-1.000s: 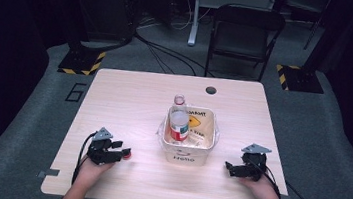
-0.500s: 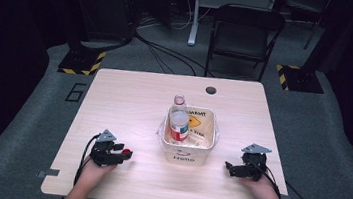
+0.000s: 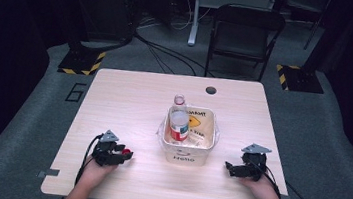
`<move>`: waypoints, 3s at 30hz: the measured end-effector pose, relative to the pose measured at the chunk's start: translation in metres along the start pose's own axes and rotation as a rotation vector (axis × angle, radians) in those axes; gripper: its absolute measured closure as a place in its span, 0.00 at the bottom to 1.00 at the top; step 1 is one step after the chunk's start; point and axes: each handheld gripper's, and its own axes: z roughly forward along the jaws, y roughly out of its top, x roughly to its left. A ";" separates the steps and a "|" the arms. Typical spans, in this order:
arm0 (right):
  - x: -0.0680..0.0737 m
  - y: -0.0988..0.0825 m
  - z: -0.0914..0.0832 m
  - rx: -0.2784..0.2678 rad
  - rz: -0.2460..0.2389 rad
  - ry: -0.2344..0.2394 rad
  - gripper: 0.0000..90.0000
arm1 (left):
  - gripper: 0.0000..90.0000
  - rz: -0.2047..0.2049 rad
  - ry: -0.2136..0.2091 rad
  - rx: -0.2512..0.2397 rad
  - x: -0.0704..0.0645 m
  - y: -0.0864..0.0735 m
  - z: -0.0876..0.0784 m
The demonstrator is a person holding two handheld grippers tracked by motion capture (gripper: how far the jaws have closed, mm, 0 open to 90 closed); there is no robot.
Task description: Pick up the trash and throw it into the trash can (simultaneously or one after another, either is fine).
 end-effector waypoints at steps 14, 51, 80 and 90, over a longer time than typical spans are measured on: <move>0.000 0.000 0.000 0.000 0.000 0.000 0.00 | 0.64 0.021 0.003 0.015 0.000 0.001 -0.002; 0.000 0.000 0.000 0.001 -0.001 0.001 0.00 | 0.65 0.040 -0.014 -0.020 -0.014 0.044 -0.035; 0.000 0.000 0.000 0.000 0.000 0.002 0.00 | 0.65 0.097 -0.013 -0.066 -0.028 0.096 -0.073; 0.000 0.000 0.000 0.001 -0.001 0.000 0.00 | 0.65 0.141 -0.036 -0.053 -0.040 0.115 -0.076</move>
